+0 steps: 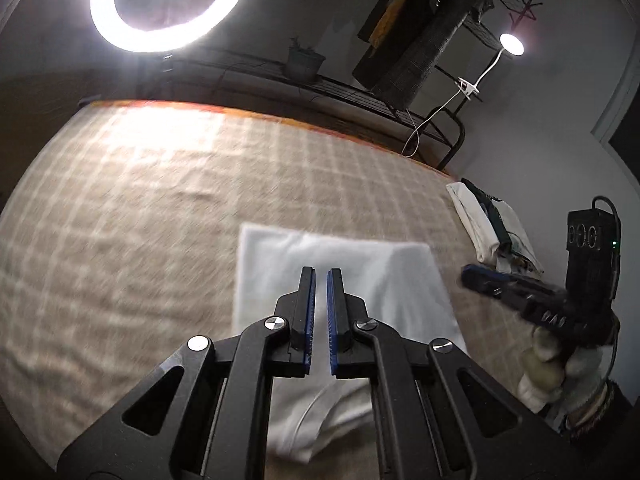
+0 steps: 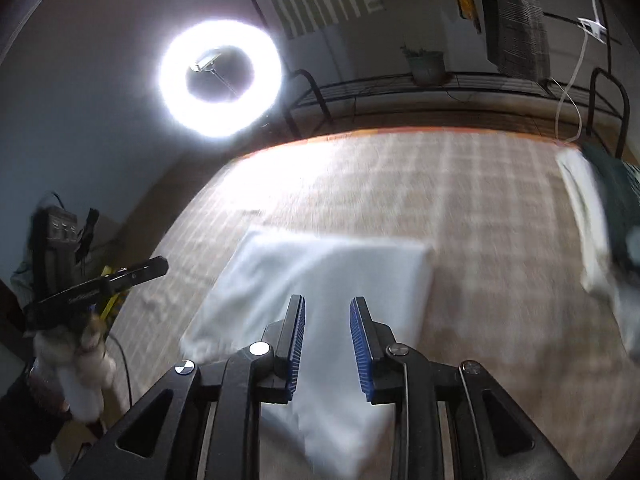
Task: Fold small clothes
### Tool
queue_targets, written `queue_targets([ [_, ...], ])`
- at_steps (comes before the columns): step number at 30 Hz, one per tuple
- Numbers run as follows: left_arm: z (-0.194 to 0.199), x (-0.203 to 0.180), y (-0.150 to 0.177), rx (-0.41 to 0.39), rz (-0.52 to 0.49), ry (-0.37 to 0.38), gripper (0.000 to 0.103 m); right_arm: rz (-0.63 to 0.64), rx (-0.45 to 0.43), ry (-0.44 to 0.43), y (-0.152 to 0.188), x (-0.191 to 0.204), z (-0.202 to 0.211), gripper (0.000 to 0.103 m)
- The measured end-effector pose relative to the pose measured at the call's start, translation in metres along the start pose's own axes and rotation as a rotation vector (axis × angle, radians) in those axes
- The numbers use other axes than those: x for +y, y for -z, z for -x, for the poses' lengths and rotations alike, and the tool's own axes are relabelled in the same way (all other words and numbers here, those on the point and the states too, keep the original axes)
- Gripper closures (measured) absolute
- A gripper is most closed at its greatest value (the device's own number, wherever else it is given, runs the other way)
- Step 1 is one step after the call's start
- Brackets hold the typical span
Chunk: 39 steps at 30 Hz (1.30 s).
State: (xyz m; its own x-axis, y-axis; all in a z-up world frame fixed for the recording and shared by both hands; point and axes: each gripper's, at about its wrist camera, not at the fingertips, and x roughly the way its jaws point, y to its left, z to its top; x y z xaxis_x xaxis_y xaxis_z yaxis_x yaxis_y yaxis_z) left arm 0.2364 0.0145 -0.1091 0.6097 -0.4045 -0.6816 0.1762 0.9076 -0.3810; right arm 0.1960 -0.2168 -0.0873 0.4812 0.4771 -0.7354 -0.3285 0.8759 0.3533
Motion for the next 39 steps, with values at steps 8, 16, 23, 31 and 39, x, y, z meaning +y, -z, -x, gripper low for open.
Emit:
queue_targets([
  [8,-0.09,-0.017,0.001,0.075,-0.061,-0.082,0.101,0.034,0.058,0.019,-0.027,-0.004,-0.058,0.078],
  [16,-0.108,0.01,0.017,0.09,0.016,-0.074,0.101,0.007,0.121,0.063,-0.016,-0.033,-0.081,0.085],
  [23,-0.101,0.021,0.02,0.092,0.023,-0.083,0.101,-0.091,0.091,0.166,-0.029,-0.073,-0.062,0.082],
  [31,-0.047,0.052,0.028,0.064,0.097,-0.116,0.081,-0.187,0.076,0.232,-0.02,-0.105,-0.024,0.075],
  [39,-0.02,0.079,0.054,0.12,0.221,-0.006,0.066,-0.337,0.046,-0.012,0.028,-0.102,0.02,0.055],
])
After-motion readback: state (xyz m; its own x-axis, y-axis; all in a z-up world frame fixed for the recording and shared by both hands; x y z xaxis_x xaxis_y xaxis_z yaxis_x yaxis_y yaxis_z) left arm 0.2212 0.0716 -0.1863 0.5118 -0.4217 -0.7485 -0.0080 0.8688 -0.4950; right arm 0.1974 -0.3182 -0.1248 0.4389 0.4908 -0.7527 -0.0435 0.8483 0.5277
